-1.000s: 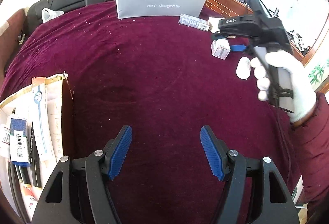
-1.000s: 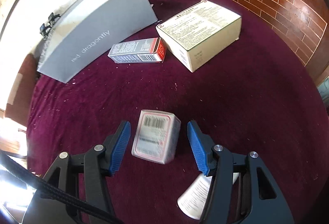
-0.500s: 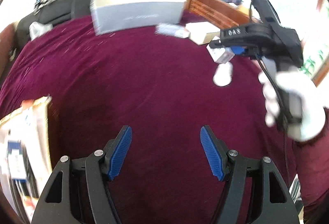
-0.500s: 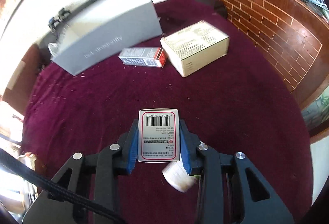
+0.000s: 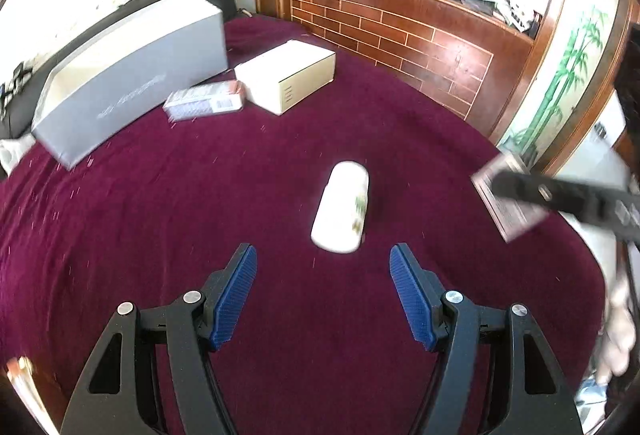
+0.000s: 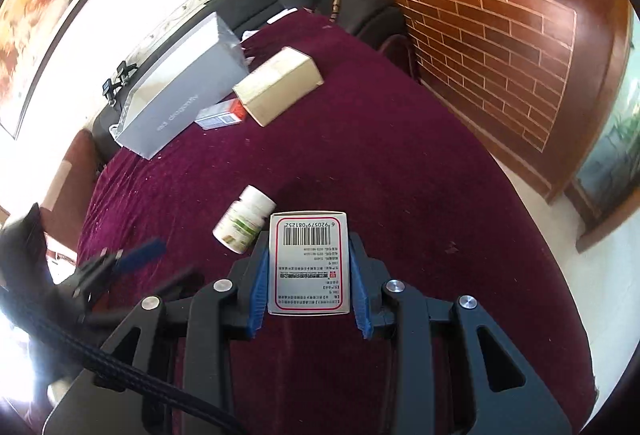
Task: Organize objects
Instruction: 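Grasp the white pill bottle with left gripper while right gripper grasps the white-pink medicine box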
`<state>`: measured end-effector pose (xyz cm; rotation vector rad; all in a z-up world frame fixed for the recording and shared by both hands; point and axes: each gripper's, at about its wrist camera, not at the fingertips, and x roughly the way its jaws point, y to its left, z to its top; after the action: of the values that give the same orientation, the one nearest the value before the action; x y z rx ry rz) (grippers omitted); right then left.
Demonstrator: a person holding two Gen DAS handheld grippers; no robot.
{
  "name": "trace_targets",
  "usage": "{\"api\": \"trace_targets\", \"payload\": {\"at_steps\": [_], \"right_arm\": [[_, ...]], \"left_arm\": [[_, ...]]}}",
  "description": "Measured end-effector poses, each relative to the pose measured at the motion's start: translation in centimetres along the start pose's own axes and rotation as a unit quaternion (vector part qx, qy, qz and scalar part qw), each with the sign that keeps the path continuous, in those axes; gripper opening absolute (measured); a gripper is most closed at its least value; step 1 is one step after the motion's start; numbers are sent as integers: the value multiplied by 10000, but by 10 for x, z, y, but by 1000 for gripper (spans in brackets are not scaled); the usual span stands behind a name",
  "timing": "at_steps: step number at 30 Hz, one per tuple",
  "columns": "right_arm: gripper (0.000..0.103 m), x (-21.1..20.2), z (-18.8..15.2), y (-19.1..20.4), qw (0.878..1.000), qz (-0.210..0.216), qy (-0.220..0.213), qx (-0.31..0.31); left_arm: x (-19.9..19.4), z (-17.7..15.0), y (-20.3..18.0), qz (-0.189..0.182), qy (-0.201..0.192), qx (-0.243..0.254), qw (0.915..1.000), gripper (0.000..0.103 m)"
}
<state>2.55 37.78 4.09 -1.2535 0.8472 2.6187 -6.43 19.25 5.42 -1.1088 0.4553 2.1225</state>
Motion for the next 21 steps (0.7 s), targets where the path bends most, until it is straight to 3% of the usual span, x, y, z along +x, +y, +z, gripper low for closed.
{"api": "trace_targets", "payload": {"at_steps": [10,15,17,19,21], "right_arm": [[33,12,-8,-17,9996,132,218,100],[33,19,-11,-15,9995,127,292,91],[33,21,-13,-11,9994,95,317,46],[33,21,-16,-10,9994,93,345,24],[33,22,-19,-6,9993,89,374,6]], "left_arm": [[59,23,-17,37,298,195,9994,63],[67,20,-22,117,306,168,9993,63],[65,18,-22,77,302,179,9994,56],[59,14,-19,30,290,169,9994,29],[51,9,-15,5,313,105,9995,28]]}}
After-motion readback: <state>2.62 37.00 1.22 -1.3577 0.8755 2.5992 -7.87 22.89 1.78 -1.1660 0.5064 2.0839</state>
